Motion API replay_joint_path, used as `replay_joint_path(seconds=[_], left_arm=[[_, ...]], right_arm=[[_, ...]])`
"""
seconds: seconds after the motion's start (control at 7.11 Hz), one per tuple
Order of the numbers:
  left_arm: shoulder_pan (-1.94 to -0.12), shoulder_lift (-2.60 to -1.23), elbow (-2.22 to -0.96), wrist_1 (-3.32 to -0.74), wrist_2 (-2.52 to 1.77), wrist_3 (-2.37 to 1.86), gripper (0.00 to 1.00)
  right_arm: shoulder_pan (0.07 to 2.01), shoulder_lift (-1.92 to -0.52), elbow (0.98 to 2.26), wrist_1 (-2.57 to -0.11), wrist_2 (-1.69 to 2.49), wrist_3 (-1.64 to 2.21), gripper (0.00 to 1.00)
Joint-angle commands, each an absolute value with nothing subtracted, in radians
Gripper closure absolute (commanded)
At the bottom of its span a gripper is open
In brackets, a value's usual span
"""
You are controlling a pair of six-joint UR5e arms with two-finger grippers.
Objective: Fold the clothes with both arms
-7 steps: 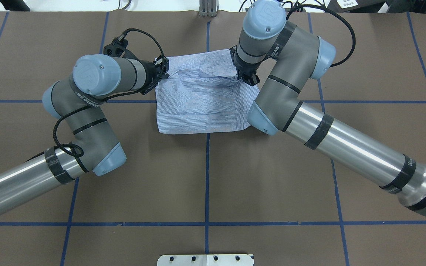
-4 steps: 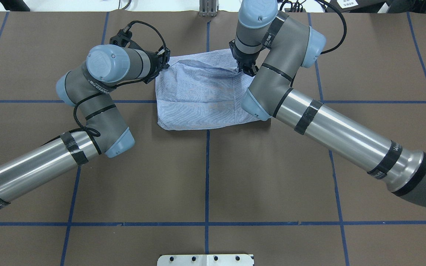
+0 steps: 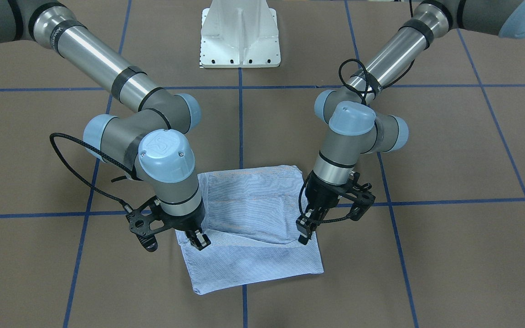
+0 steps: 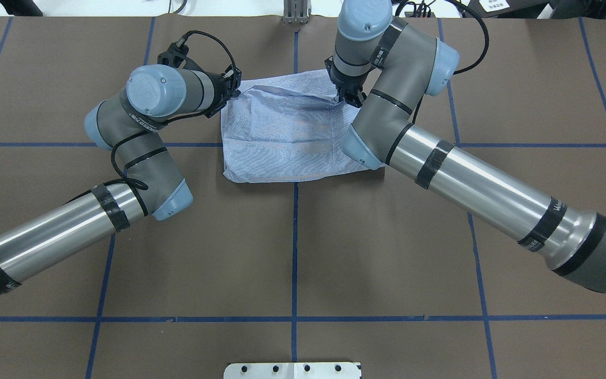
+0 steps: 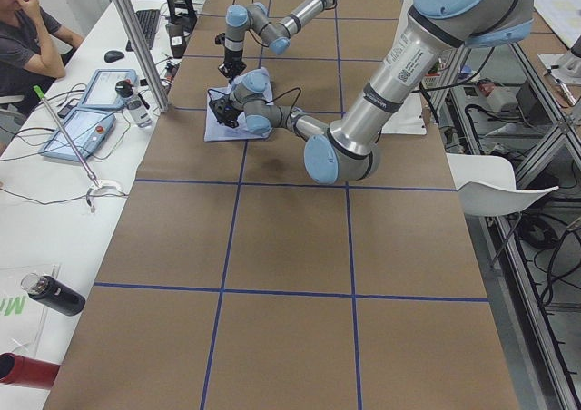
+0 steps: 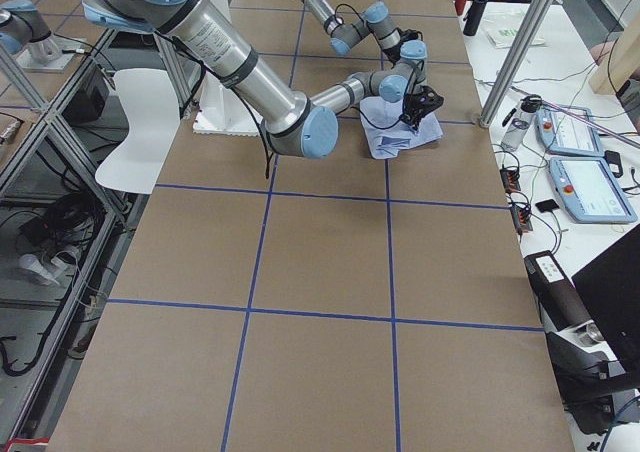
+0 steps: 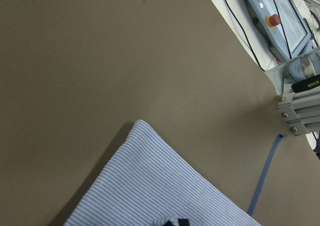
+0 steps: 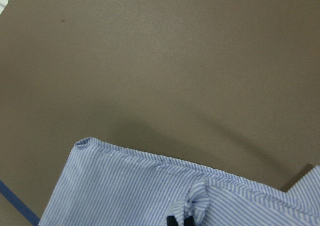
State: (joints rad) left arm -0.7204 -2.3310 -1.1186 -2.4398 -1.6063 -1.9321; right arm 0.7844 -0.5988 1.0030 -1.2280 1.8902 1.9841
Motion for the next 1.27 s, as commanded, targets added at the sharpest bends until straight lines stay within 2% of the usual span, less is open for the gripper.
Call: replay_joint_path(seconds=[0.0,0.14,0.56,0.7,0.84,0.98,1.12], left_arm=[[-0.732,-2.333,-1.092,-2.463,-1.606,-1.896,0.32],[-0.745,-2.333,-1.089,-2.465,-1.608,-1.888,0.31],[-0.810,-2.327,-1.106,-2.493,-1.682,-1.814,0.31],[-0.842,-2.288,-1.165,-2.481,-1.747,-1.724,0.30],[-0.869,-2.202,-1.251,-2.477,-1.832,-1.601,0.22],[-0.890,-2.109,-1.350,-2.462,-1.865,-1.451,0.01],[-0.902,-2.029,-1.455,-2.404,-1.868,-1.299,0.01]], right_arm=[[0.799,-0.546,0.918,-1.180,1.891,1.971,0.24],[0.824,-0.520,0.893,-1.174,1.897,1.951,0.00],[0.868,-0.518,0.896,-1.175,1.954,1.862,0.00],[0.874,-0.546,0.937,-1.181,1.956,1.770,0.00],[0.890,-0.657,1.060,-1.186,1.971,1.685,0.00],[0.923,-0.754,1.160,-1.216,2.020,1.551,0.00],[0.954,-0.832,1.260,-1.286,2.040,1.391,0.00]])
